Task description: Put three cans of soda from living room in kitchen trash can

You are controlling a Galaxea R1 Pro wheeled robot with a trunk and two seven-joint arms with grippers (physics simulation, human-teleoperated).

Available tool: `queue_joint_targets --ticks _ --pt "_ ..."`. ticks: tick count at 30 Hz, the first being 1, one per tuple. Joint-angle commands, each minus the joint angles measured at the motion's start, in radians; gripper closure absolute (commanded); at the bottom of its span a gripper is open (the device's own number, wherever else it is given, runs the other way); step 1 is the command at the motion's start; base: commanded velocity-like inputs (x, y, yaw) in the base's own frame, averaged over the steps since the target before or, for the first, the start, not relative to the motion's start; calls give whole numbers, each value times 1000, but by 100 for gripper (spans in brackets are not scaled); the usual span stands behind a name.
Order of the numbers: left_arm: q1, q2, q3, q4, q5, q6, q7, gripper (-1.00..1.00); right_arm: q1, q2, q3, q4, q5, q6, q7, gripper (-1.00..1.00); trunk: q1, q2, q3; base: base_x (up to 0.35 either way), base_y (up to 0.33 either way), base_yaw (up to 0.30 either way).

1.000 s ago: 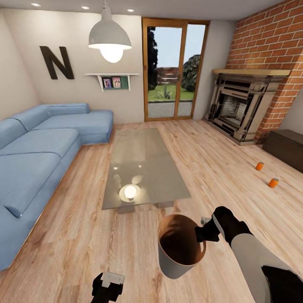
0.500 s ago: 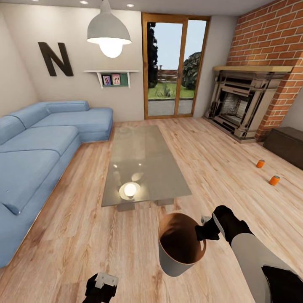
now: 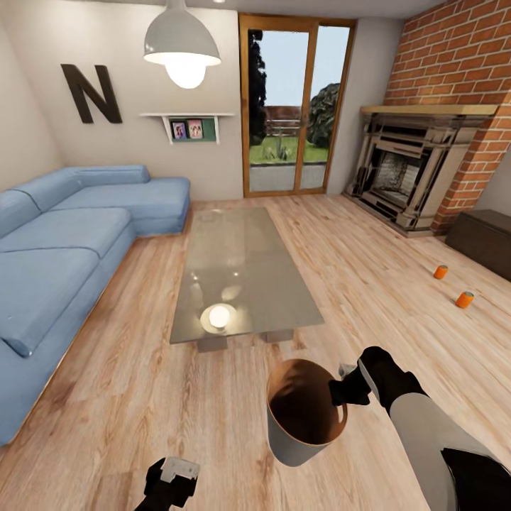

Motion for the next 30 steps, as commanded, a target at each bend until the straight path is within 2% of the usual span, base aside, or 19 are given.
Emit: queue_joint_targets --ticks 1,2,4,5,9,11,24,30 --pt "-3 1 0 0 5 1 0 -100 0 0 -3 0 -31 6 7 100 4 -7 -4 0 0 0" --pt "-7 2 0 0 10 2 0 -100 0 -1 -2 0 -31 6 7 100 8 -14 -8 0 0 0" --pt "-17 14 0 0 43 21 -24 -100 0 -1 -2 -1 -31 6 7 100 15 -28 -15 0 0 0" --pt "-22 27 0 1 71 37 -50 -100 0 -1 -2 -1 -31 6 7 100 19 -35 -19 0 0 0" --pt "-28 55 0 1 132 61 -103 -100 0 -1 -2 -2 -31 6 7 100 35 -63 -35 0 0 0" --pt "-29 66 0 1 149 67 -117 -100 0 -1 -2 -3 -31 6 7 100 42 -77 -42 0 0 0" --pt "-41 104 1 0 175 78 -142 -100 0 -1 -2 -4 -31 6 7 100 92 -168 -92 0 0 0" --pt "-51 125 0 1 222 124 -182 -100 0 -1 -2 -4 -31 6 7 100 115 -210 -115 0 0 0"
